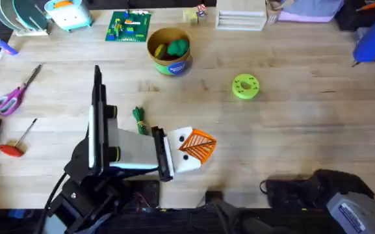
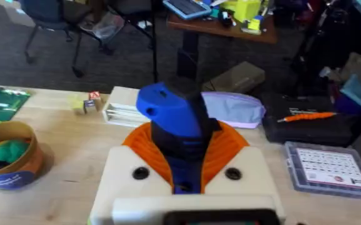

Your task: Pick up the gripper from the table and insert it into the empty holder that is missing its gripper. Then pick up a screw, insert it into the mounting hole, and use the screwdriver to tighten it. Finally, clean up the table by picking up the vegetable and placing it into the bucket.

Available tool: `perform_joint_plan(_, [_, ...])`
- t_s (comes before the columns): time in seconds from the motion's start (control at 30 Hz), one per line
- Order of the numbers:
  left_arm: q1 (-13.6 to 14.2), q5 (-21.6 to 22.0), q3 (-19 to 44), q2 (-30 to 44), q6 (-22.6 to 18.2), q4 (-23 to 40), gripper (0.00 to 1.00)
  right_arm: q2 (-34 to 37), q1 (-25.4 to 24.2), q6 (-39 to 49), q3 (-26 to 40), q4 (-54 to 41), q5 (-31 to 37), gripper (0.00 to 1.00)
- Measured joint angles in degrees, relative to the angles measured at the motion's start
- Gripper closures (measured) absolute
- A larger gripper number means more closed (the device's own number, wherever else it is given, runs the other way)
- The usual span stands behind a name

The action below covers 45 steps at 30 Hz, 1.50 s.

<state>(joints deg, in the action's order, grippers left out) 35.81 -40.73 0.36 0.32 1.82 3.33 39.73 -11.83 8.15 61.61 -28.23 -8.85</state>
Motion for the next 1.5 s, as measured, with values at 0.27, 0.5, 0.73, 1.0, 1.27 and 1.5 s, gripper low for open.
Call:
perform_joint_plan(0.27, [0.0, 0.0, 0.0, 0.0, 0.0, 0.0, 0.984, -7.5, 7.9, -7.1, -16.8, 15.7, -4.3, 0.845])
perform_joint_plan(0.5, [0.0, 0.0, 0.0, 0.0, 0.0, 0.0, 0.984, -8.6, 20.2, -15.7, -23.7, 27.9, -7.4, 0.854])
perform_joint_plan(0.73, [0.0, 0.0, 0.0, 0.0, 0.0, 0.0, 0.984, -8.6, 33.9, -18.1, -24.0, 34.6, -8.5, 0.861])
perform_joint_plan(1.0, [0.0, 0.0, 0.0, 0.0, 0.0, 0.0, 0.984, -7.1, 46.5, -18.7, -24.0, 41.4, -8.9, 0.868])
perform_joint_plan(1.27, [0.0, 0.0, 0.0, 0.0, 0.0, 0.0, 0.984, 2.2, 54.7, -18.8, -23.9, 45.5, -8.8, 0.874])
perform_joint_plan(1.5, [0.0, 0.0, 0.0, 0.0, 0.0, 0.0, 0.984, 10.0, 58.3, -18.8, -17.3, 37.6, -8.8, 0.878])
